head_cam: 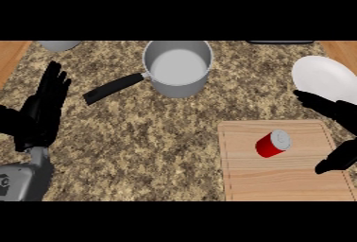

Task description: Pick the can from the cutting board and place it in the pot

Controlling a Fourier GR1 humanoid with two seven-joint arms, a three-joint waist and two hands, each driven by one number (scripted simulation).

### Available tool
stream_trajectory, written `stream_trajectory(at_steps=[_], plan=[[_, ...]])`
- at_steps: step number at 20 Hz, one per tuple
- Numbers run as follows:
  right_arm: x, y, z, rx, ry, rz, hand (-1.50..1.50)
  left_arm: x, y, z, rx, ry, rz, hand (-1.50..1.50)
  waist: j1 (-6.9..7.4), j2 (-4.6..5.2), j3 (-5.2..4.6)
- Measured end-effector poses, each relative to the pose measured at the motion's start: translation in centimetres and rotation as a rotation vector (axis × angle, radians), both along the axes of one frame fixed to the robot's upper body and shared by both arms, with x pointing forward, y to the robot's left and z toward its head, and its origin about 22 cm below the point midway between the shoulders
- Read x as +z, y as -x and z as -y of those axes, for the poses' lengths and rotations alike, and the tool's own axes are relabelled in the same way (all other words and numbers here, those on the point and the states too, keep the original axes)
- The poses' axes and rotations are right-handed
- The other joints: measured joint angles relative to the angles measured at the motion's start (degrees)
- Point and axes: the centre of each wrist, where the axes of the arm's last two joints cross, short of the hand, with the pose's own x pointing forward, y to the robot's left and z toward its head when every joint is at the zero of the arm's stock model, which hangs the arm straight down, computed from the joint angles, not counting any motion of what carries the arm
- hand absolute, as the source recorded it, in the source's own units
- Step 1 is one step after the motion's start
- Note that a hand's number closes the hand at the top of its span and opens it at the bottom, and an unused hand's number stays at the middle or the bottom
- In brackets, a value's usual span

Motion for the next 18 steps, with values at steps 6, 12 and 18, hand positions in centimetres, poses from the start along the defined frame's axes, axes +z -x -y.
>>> stream_trajectory(at_steps=[6,12,18], plan=[[-1.3,0.3,-1.4,-0.028,0.081,-0.038,-1.50,-0.3,0.3,-0.5,0.006,-0.003,0.004,0.00,0.14,0.03,0.02],[-3.4,0.7,-1.8,-0.032,0.096,-0.047,-1.50,0.0,0.5,-0.5,0.000,0.003,0.000,0.00,0.15,0.04,0.03],[-5.0,0.1,-3.3,-0.031,0.109,-0.052,-1.50,0.4,0.3,0.0,0.000,0.001,-0.001,0.00,0.16,0.05,0.03]])
